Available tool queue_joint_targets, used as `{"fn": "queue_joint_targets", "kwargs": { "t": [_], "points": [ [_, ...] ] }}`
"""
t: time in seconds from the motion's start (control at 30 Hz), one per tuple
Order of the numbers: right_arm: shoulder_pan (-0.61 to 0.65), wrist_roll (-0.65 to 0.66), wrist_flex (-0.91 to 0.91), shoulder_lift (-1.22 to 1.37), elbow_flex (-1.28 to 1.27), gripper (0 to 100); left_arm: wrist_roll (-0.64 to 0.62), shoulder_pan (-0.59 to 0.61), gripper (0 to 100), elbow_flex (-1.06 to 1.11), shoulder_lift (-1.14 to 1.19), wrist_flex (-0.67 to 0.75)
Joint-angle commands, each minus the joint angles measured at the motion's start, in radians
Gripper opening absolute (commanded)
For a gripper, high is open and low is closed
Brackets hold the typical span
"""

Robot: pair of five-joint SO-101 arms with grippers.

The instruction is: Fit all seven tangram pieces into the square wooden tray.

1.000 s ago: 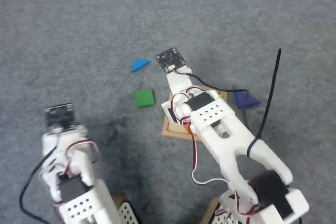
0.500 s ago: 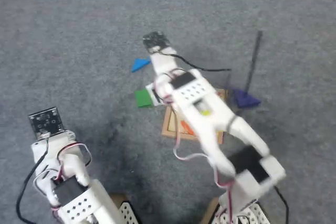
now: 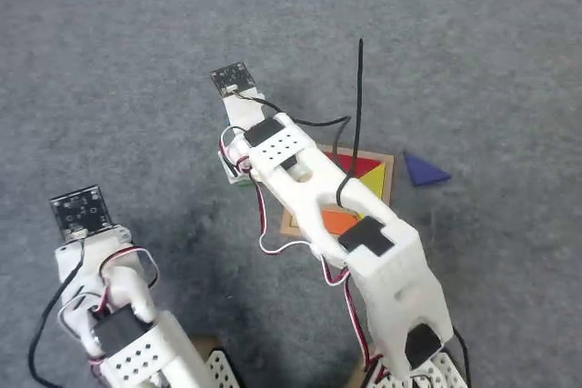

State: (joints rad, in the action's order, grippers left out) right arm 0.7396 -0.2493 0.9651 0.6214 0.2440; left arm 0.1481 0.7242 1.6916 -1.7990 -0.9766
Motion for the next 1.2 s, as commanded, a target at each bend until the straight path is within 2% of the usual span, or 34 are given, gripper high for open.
{"fn": "queue_joint_targets", "kwargs": {
  "t": [0.0,0.63,0.87,1.17],
  "points": [
    [0.015,-0.021,0.008,0.008,0.069,21.6,0.005,-0.008,2,-0.008,-0.017,-0.009],
    [0.079,-0.052,0.088,0.033,0.074,23.6,0.005,-0.008,2,-0.008,-0.017,-0.009],
    [0.073,-0.052,0.13,0.031,0.074,6.9,0.005,-0.008,2,-0.008,-0.017,-0.009],
    [-0.001,-0.015,0.209,-0.062,0.077,3.6,0.005,-0.008,2,-0.008,-0.017,-0.009]
  ]
}}
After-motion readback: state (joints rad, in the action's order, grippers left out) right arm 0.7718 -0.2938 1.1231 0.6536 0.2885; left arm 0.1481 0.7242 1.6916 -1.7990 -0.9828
